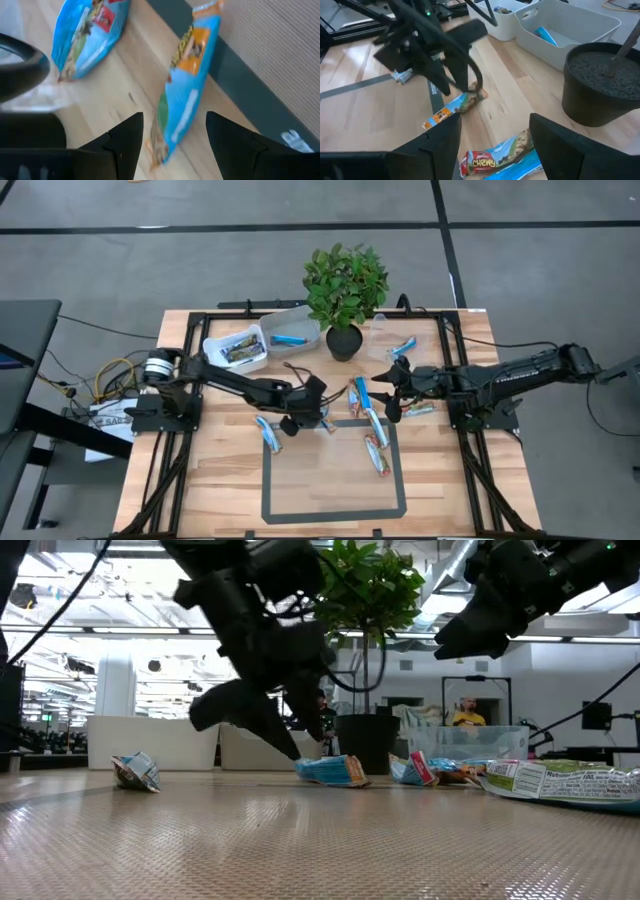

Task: Pick and place Granola Bars by type
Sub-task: Put the yellow granola bar into the transparent bin

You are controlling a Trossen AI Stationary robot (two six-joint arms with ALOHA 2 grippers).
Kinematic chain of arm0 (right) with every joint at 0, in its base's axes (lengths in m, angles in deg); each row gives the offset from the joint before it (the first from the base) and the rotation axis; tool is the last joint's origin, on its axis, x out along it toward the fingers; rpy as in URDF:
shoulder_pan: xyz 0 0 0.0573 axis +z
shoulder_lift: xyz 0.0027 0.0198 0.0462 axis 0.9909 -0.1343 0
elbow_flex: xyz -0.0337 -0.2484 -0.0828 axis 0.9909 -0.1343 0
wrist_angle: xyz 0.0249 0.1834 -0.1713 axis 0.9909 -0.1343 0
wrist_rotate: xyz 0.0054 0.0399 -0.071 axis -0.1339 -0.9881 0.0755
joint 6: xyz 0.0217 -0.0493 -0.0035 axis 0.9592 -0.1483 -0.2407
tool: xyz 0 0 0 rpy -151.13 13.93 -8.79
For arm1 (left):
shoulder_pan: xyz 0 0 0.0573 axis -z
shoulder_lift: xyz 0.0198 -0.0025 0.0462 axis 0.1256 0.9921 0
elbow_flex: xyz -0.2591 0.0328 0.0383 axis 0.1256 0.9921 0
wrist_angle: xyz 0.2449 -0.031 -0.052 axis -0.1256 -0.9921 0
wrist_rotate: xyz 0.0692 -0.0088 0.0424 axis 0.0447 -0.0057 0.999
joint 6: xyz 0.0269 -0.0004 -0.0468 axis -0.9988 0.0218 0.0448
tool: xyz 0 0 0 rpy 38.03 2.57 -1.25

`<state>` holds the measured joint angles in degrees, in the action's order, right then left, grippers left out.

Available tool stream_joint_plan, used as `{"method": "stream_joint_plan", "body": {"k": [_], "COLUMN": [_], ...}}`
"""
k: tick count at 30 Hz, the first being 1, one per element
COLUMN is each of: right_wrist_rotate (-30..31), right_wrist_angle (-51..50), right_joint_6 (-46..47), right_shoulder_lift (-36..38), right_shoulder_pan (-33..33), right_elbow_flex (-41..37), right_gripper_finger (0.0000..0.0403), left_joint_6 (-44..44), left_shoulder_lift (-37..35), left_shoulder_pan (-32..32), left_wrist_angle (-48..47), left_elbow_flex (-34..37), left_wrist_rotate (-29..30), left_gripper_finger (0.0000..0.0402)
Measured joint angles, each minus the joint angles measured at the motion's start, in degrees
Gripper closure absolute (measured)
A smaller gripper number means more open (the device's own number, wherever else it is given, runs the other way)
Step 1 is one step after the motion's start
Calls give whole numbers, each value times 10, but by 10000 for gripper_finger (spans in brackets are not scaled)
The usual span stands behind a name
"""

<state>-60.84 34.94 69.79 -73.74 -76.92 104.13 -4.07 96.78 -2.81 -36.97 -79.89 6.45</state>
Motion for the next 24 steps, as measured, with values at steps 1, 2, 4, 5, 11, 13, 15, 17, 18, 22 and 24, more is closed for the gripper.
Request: {"method": "stream_joint_plan", "body": {"k": [1, 2, 4, 5, 11, 13, 15, 17, 18, 22, 24], "right_wrist_rotate": [0, 0, 0, 0, 0, 0, 0, 0, 0, 0, 0], "right_wrist_angle": [0, 1, 1, 1, 2, 2, 0, -1, -1, -1, 0], "right_joint_6": [0, 0, 0, 0, 0, 0, 0, 0, 0, 3, 5], "right_shoulder_lift": [0, 0, 0, 0, 0, 0, 0, 0, 0, 0, 0], "right_shoulder_pan": [0, 0, 0, 0, 0, 0, 0, 0, 0, 0, 0], "right_elbow_flex": [0, 0, 0, 0, 0, 0, 0, 0, 0, 0, 0], "right_gripper_finger": [177, 177, 177, 177, 177, 177, 177, 177, 177, 177, 177], "left_joint_6": [-5, -10, -20, -24, -31, -31, -31, -27, -25, -12, 10], "left_shoulder_lift": [11, 20, 42, 51, 83, 84, 84, 84, 85, 85, 85], "left_shoulder_pan": [0, 0, 0, 0, 0, 0, 0, 0, 1, 1, 1], "left_wrist_angle": [-5, -13, -22, -25, -40, -40, -40, -41, -41, -49, -46], "left_elbow_flex": [-13, -23, -42, -47, -77, -77, -77, -77, -77, -77, -77], "left_wrist_rotate": [-3, -4, -4, -4, -9, -10, -12, -12, -13, -31, -30], "left_gripper_finger": [192, 192, 192, 192, 193, 200, 216, 238, 252, 308, 333]}}
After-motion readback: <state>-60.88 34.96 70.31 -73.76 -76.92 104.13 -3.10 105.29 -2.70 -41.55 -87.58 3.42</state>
